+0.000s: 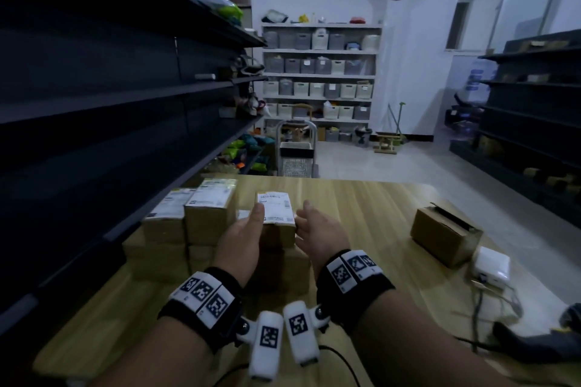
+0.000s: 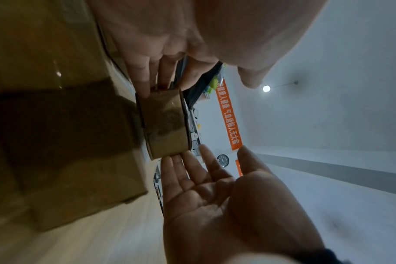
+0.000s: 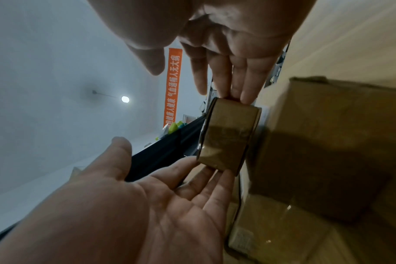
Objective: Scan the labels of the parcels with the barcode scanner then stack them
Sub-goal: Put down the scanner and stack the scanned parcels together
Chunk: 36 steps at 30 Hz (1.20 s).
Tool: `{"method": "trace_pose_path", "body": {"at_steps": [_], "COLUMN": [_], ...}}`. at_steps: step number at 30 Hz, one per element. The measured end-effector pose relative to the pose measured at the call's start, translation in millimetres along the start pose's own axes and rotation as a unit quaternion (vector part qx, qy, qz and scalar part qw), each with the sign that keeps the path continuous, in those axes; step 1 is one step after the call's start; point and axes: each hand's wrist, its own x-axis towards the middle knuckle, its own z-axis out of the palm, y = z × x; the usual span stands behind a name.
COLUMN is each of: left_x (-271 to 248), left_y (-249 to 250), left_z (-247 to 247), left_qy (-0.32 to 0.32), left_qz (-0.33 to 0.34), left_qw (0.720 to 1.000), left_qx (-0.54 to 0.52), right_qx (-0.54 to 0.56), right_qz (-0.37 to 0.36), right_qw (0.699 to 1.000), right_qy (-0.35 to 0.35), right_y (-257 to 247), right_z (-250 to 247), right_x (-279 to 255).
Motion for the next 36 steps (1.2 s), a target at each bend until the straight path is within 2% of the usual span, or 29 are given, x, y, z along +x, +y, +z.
{"method": "trace_pose_path", "body": {"at_steps": [4,7,10,12,13,15,17,22,27,31,34,36], "left_x": [-5.2,-8.4,5.6,17.3,23.3,31.1,37.5,35.1,35.6,23.9,12.8,7.7], "left_y": [-7.4,0.5,14.4,25.2,27.1,25.4,15.2,4.4,3.1,14.8,27.5,35.0], "left_z": [-18.3,-30.3,-52.3,-69.3,-77.3,-88.9,-94.4,-97.8,-101.0,-93.4,-74.6,-57.3], "left_qy": [-0.021,-0.013,0.056,0.108,0.112,0.075,0.035,0.035,0.03,0.085,0.1,0.087], "left_qz": [-0.022,0.029,0.118,0.15,0.149,0.101,0.062,0.066,0.068,0.143,0.212,0.227], "left_qw": [1.0,0.999,0.987,0.97,0.961,0.949,0.946,0.941,0.947,0.941,0.946,0.954], "left_qx": [0.0,0.018,0.091,0.156,0.204,0.288,0.316,0.331,0.312,0.293,0.223,0.172], "right_qx": [-0.01,-0.033,-0.055,-0.079,-0.078,-0.065,-0.071,-0.084,-0.074,-0.11,-0.039,-0.003], "right_qz": [0.014,0.014,0.0,-0.008,-0.007,0.002,0.001,-0.001,-0.004,-0.047,-0.044,-0.035], "right_qw": [1.0,0.999,0.998,0.997,0.997,0.998,0.997,0.996,0.997,0.993,0.998,0.999], "right_qy": [0.0,0.004,0.012,0.004,0.0,-0.012,-0.026,-0.026,-0.018,-0.012,0.008,0.018], "right_y": [4.4,3.4,-4.1,-7.5,-6.9,-4.0,-2.7,-2.3,1.0,2.4,-7.8,-15.4], "right_z": [16.8,19.1,20.9,24.8,27.9,36.6,47.5,64.7,57.4,36.8,20.6,6.7], "right_x": [-3.0,3.3,8.9,11.7,13.0,13.8,11.6,11.2,14.9,18.1,17.6,15.1]}}
